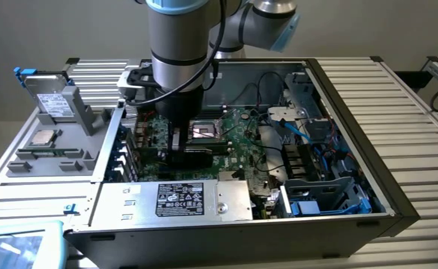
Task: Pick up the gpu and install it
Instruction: 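Insert the gpu into the slot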
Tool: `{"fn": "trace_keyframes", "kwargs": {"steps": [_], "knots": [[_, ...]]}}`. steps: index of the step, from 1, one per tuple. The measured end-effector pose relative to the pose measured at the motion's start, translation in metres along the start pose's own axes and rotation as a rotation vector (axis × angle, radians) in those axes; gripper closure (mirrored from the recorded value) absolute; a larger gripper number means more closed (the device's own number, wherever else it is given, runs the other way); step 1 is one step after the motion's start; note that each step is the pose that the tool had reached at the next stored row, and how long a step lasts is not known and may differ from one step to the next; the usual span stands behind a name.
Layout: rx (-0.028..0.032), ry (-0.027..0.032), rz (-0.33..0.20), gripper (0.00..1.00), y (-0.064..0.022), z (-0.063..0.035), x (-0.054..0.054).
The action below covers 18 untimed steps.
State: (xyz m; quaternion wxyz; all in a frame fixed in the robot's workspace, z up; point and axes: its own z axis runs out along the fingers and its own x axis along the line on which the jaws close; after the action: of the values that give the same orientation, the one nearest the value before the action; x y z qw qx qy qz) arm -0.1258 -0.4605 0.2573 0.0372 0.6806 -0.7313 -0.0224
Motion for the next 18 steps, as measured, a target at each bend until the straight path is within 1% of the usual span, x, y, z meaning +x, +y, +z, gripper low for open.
{"fn": "trace_keyframes", "kwargs": {"steps": [9,13,18], "knots": [[0.0000,-0.0003,0.000,0.72,0.0006,0.0003,-0.0004],[0.0000,-0.0005,0.000,0.72,-0.0017,-0.0003,-0.0005],[0.0000,-0.0005,0.000,0.72,-0.0019,-0.0003,-0.0006]]}}
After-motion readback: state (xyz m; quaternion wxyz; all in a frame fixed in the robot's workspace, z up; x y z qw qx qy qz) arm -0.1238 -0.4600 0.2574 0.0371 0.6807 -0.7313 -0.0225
